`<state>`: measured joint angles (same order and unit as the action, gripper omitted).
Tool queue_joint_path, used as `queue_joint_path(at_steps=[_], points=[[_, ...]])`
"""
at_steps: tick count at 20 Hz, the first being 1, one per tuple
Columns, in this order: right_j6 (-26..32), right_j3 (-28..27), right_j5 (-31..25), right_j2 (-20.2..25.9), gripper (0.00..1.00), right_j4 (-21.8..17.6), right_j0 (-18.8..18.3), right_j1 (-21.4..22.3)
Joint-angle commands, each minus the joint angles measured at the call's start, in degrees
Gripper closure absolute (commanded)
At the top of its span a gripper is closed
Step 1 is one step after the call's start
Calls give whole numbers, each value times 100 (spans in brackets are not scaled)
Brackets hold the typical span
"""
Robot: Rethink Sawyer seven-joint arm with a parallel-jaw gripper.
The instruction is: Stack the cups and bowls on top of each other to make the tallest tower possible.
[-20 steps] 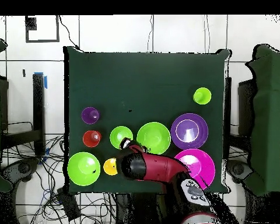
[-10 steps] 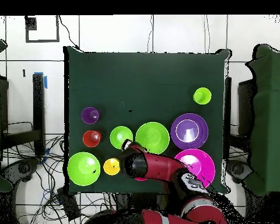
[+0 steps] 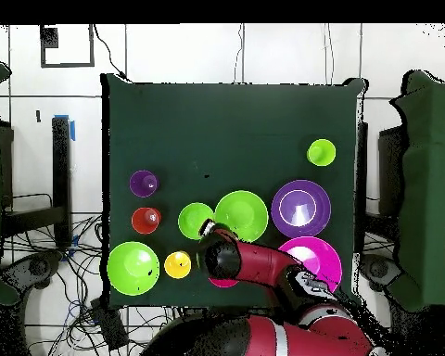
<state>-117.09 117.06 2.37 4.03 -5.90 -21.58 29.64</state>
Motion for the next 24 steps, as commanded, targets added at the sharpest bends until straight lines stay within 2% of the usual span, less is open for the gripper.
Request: queue_joint_path(at_steps=[1,8,15,16,24], points=[[-373,-594,92,355,0,-230,-132,-286],[-318,-691,6,381,0,-267,-157,-280],[-343,-726,15,254,0,-258,-9,-214],[-347,-737,15,238,100,-264,9,-208],[-299,-813,-100,180,100,-270,130,-76]])
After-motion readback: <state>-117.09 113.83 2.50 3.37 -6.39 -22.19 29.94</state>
